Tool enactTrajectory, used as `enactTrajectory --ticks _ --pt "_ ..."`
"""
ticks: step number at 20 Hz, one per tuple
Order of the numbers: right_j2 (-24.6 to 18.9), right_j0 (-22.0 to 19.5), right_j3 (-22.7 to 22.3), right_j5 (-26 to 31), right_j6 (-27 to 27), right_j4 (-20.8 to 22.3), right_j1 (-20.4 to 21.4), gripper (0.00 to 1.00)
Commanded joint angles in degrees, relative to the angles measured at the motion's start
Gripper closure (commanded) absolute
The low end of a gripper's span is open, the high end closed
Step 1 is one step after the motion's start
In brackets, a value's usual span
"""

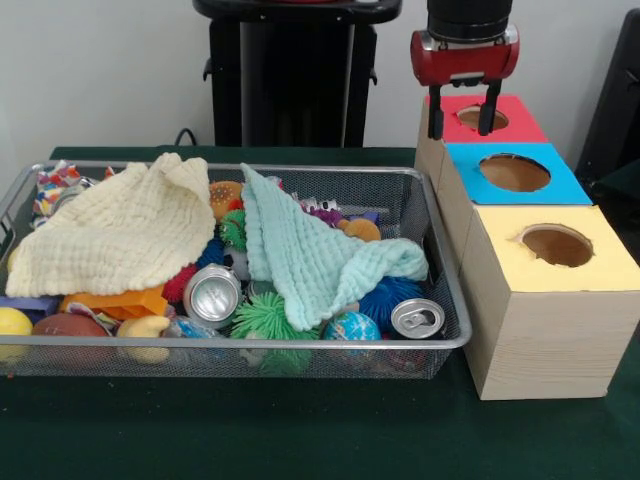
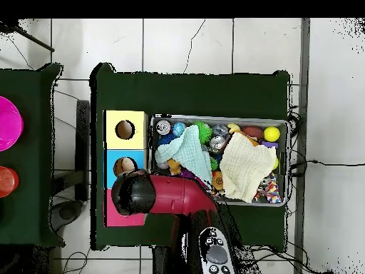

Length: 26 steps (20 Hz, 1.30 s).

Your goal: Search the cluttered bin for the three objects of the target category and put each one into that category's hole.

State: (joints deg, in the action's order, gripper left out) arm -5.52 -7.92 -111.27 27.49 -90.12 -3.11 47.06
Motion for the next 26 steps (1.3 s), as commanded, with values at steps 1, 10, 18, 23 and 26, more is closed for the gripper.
enactTrajectory --ticks 1,10,18,23,26 --pt "-1.87 -2.39 3.55 0.52 -6.45 0.00 -2.24 0.00" --pt "-2.18 -3.53 3.54 2.85 -5.23 0.30 -2.46 0.00" --pt "-3.01 -6.03 5.70 -1.06 -2.97 2.25 -6.08 0.00" --pt "-3.21 -6.83 7.60 -2.46 -2.55 2.99 -9.00 0.00" --pt "-3.41 -7.85 9.67 -2.25 -1.91 3.07 -11.28 0.00"
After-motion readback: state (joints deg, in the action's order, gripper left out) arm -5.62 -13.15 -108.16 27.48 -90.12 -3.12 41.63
